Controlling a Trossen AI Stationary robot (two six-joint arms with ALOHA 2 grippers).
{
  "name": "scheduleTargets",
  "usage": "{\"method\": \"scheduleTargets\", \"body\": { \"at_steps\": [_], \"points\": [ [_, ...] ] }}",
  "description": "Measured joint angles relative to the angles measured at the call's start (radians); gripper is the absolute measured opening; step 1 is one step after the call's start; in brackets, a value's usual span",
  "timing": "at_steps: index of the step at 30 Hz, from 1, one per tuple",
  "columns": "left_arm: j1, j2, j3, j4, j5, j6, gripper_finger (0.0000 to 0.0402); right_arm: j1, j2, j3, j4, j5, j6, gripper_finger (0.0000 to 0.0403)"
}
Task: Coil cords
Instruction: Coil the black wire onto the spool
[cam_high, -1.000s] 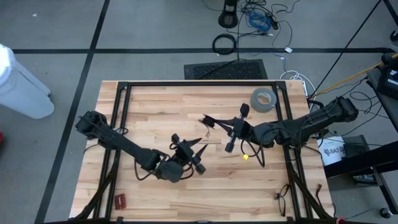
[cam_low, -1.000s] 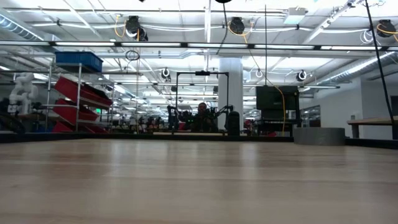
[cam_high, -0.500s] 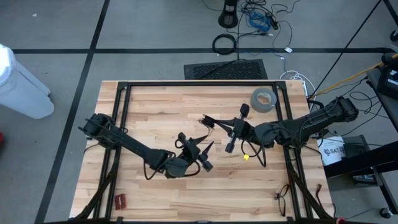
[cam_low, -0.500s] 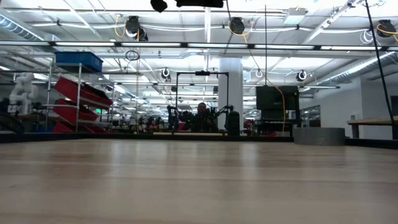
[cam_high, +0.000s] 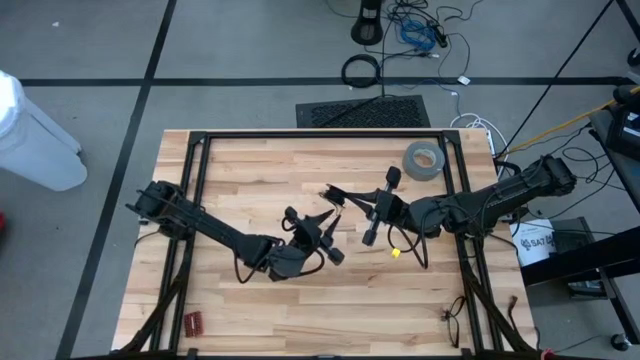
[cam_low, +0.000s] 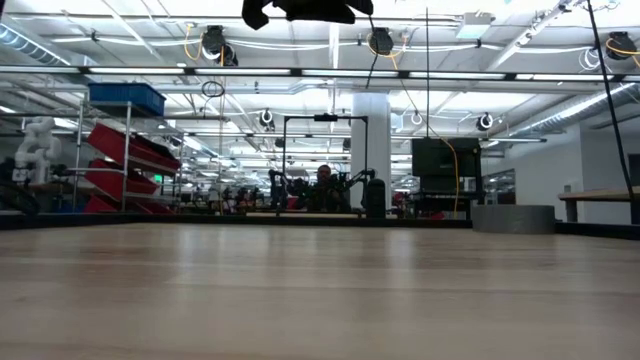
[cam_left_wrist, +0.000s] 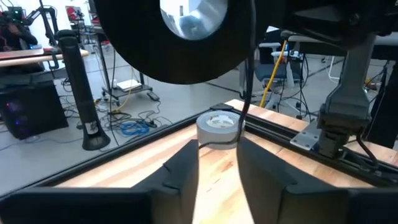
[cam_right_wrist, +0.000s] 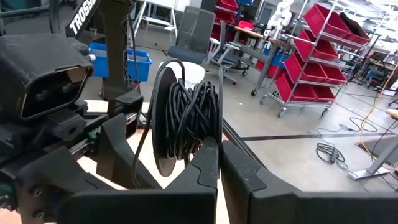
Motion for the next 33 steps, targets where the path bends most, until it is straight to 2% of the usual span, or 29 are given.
{"method": "scheduleTargets", "body": {
  "at_steps": [7, 11, 15, 23, 29, 33],
  "points": [
    [0.006, 0.0, 0.0, 0.0, 0.035, 0.0, 0.0036, 0.0, 0.0, 0.0, 0.002, 0.0, 0.0, 0.0],
    [0.006, 0.0, 0.0, 0.001, 0.067, 0.0, 0.0016, 0.0, 0.0, 0.0, 0.002, 0.0, 0.0, 0.0],
    [0.005, 0.0, 0.0, 0.001, 0.078, -0.018, 0.0032, 0.0, 0.0, 0.0, 0.001, 0.0, 0.0, 0.0],
    [0.005, 0.0, 0.0, 0.001, 0.075, -0.021, 0.0118, 0.0, 0.0, 0.0, 0.001, 0.0, 0.0, 0.0],
    [0.006, 0.0, 0.0, 0.001, 0.072, -0.019, 0.0123, 0.0, 0.0, 0.0, 0.0, 0.0, 0.0, 0.0],
    [0.006, 0.0, 0.0, 0.003, 0.071, 0.004, 0.0103, 0.0, 0.0, 0.0, 0.0, 0.0, 0.0, 0.0]
  ]
}}
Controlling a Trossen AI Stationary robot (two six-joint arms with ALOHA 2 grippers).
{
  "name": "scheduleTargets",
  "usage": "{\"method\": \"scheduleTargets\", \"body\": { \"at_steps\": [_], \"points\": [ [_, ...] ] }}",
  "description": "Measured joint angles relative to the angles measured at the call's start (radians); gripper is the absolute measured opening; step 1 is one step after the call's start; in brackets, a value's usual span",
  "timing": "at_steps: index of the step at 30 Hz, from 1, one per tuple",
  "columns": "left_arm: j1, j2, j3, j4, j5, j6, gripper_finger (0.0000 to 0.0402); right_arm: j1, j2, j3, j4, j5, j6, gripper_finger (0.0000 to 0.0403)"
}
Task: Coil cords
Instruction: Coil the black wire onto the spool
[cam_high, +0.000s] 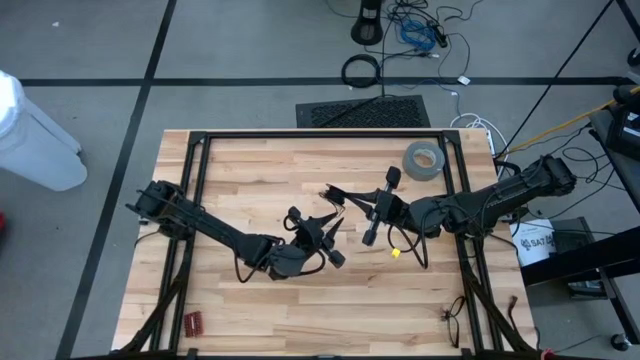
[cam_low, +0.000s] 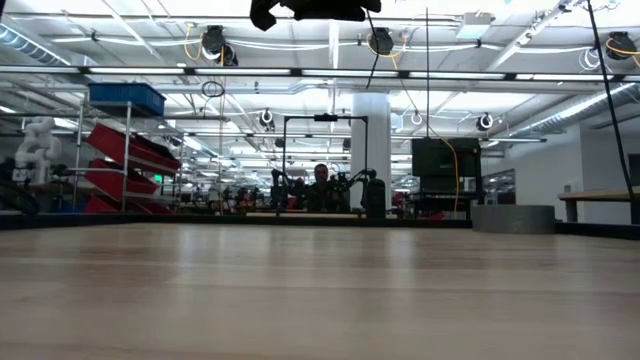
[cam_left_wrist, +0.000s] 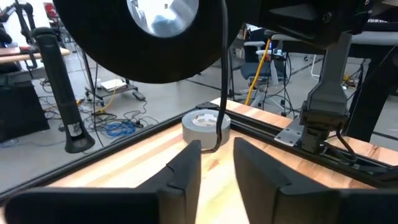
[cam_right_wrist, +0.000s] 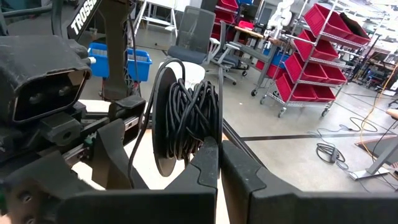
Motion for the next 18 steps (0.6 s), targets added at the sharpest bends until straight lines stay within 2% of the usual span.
{"method": "scheduleTargets", "body": {
  "at_steps": [7, 13, 18],
  "points": [
    [0.0, 0.0, 0.0, 0.039, -0.01, 0.037, 0.0012, 0.0, 0.0, 0.0, 0.0, 0.0, 0.0, 0.0],
    [-0.001, 0.0, 0.0, 0.079, -0.009, 0.076, 0.0009, 0.0, 0.0, 0.0, -0.003, -0.002, 0.0, 0.0],
    [-0.031, 0.0, 0.0, 0.215, 0.009, 0.169, 0.0004, 0.0, 0.0, 0.0, -0.019, -0.003, 0.007, 0.0]
  ]
}}
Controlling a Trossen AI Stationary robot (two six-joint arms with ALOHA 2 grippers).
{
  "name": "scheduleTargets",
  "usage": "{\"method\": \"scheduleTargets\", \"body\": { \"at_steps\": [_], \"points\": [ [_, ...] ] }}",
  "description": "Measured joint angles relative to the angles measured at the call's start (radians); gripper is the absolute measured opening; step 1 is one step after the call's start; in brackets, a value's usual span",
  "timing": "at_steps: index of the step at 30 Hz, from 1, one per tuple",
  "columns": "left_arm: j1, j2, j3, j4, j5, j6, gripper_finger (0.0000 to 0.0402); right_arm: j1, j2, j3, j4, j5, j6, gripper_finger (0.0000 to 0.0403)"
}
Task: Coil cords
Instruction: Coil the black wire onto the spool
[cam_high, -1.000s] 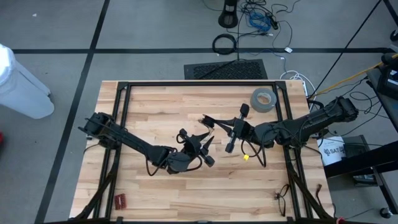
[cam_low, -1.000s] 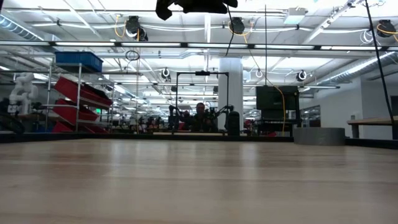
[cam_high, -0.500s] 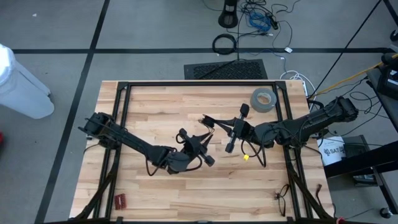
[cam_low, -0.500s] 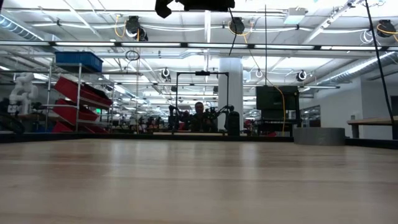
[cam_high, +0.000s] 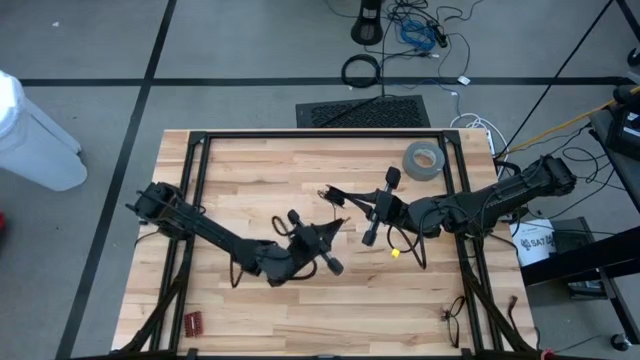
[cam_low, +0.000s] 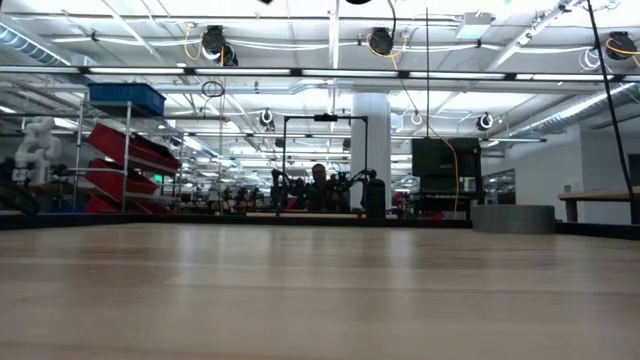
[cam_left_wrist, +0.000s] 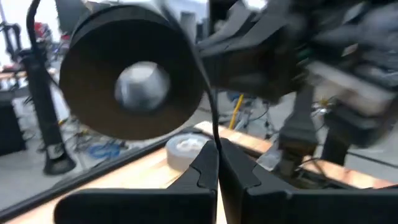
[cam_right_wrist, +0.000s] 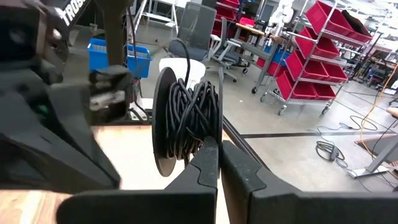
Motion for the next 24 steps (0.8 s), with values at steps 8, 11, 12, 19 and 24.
{"method": "scheduleTargets", "body": {
  "at_steps": [8, 11, 12, 19, 24],
  "points": [
    [0.012, 0.0, 0.002, 0.12, 0.133, 0.067, 0.0002, 0.0, 0.0, 0.0, 0.007, 0.0, 0.007, 0.0],
    [0.04, 0.0, 0.016, 0.11, 0.208, 0.038, 0.0002, 0.0, 0.004, 0.0, 0.009, 0.0, 0.008, 0.0],
    [0.05, 0.0, 0.022, 0.104, 0.235, 0.035, 0.0002, 0.0, 0.005, 0.0, 0.008, 0.0, 0.008, 0.0],
    [0.092, -0.002, 0.048, -0.05, 0.339, -0.074, 0.0001, 0.0, 0.009, 0.0, 0.018, 0.0, 0.007, 0.0],
    [0.103, -0.001, 0.048, -0.152, 0.334, -0.122, 0.0001, 0.0, 0.008, 0.0, 0.017, -0.001, 0.003, 0.0]
  ]
}}
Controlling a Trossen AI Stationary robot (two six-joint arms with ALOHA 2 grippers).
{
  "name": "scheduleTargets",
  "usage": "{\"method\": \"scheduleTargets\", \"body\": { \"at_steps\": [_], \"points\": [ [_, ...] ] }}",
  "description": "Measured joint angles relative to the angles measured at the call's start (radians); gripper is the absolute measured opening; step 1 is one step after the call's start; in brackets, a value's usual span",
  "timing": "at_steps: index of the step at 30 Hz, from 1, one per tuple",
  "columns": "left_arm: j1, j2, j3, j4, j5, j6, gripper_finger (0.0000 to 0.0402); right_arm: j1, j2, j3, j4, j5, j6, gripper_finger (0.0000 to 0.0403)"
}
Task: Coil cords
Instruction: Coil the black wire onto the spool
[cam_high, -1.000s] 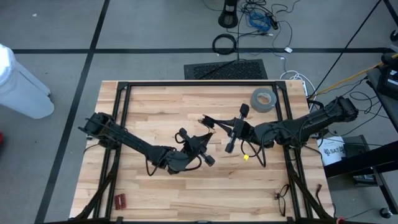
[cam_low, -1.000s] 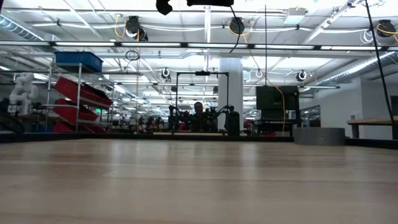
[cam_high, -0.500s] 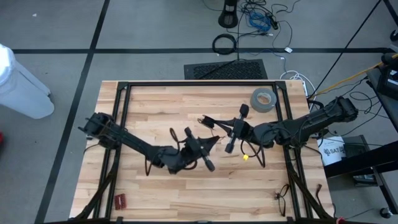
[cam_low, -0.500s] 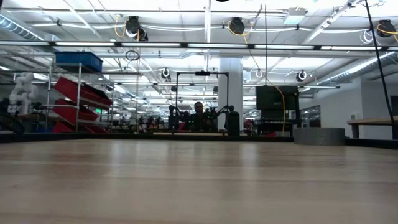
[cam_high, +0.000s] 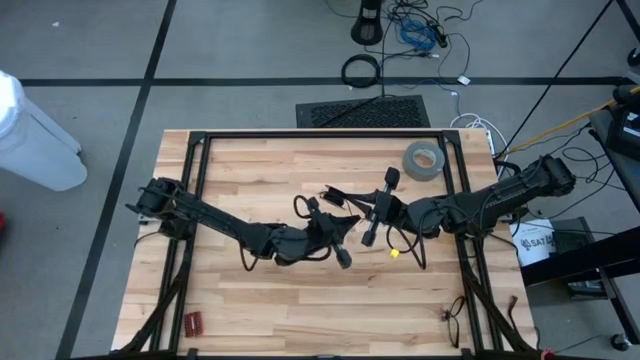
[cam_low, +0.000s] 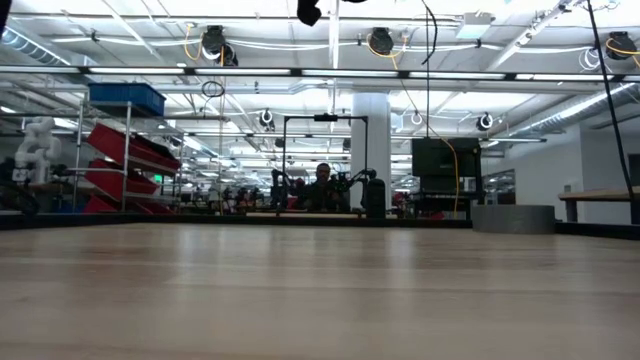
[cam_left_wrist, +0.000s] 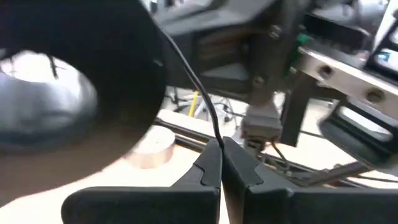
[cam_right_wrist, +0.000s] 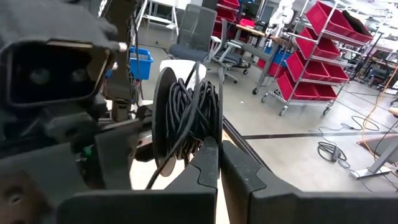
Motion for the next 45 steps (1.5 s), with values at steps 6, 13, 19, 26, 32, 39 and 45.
{"method": "scheduleTargets", "body": {
  "at_steps": [6, 13, 19, 26, 32, 39, 45],
  "points": [
    [0.001, 0.0, 0.0, -0.027, -0.036, 0.001, 0.0001, 0.0, 0.0, 0.0, 0.003, -0.043, 0.006, 0.0],
    [-0.001, 0.0, 0.0, -0.106, -0.043, 0.0, 0.0001, 0.0, 0.0, 0.0, 0.007, -0.043, 0.008, 0.0],
    [-0.016, 0.0, 0.0, -0.162, -0.043, 0.0, 0.0001, 0.0, -0.006, 0.0, 0.004, -0.046, 0.008, 0.0],
    [-0.029, 0.0, 0.0, -0.275, -0.059, -0.05, 0.0001, 0.0, -0.033, 0.0, -0.039, -0.052, 0.02, 0.0],
    [-0.04, 0.0, 0.0, -0.323, -0.063, -0.051, 0.0002, 0.0, -0.044, 0.0, -0.065, -0.075, 0.034, 0.0],
    [-0.042, 0.0, 0.0, -0.337, -0.063, -0.051, 0.0003, 0.0, -0.044, 0.0, -0.056, -0.099, 0.041, 0.0],
    [-0.043, 0.0, 0.0, -0.358, -0.069, -0.052, 0.0004, 0.0, -0.044, 0.0, -0.057, -0.102, 0.046, 0.0]
  ]
}}
